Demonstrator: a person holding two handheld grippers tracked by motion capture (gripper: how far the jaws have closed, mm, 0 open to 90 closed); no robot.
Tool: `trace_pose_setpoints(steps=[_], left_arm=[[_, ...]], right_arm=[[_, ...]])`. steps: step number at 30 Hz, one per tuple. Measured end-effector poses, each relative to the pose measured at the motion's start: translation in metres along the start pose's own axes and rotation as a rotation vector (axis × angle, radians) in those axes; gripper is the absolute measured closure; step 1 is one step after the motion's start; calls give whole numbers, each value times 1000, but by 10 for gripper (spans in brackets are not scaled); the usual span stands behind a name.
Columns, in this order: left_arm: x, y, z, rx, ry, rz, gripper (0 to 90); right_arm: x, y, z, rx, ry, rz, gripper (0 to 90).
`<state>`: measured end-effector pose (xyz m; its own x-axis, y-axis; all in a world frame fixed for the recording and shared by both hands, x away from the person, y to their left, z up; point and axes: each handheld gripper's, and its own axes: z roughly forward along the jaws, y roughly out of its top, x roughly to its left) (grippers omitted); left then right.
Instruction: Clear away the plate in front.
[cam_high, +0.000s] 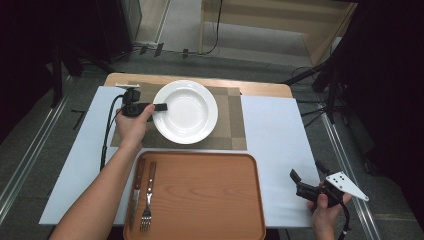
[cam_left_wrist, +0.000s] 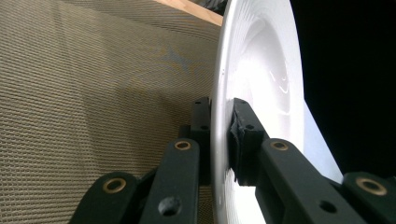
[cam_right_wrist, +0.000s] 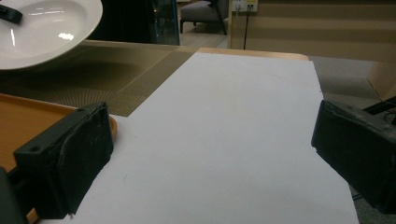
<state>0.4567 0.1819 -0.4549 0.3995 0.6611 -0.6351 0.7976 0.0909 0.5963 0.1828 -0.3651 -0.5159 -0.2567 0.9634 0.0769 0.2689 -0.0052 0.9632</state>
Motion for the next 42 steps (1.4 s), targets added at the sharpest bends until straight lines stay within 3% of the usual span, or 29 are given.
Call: trace_pose_setpoints(steps=[8, 18, 23, 42], left_arm=[[-9, -4, -10, 7, -54, 32, 807], [-12, -12, -21, 20, -92, 64, 808], [-15, -16, -26, 31, -90, 76, 807], [-27, -38, -36, 49, -145, 88, 806]], right_arm=[[1, 0, 0, 3, -1, -5, 0], [2, 0, 1, 7, -3, -8, 0], [1, 0, 1, 7, -6, -7, 0], [1, 0, 0, 6, -5, -8, 0]])
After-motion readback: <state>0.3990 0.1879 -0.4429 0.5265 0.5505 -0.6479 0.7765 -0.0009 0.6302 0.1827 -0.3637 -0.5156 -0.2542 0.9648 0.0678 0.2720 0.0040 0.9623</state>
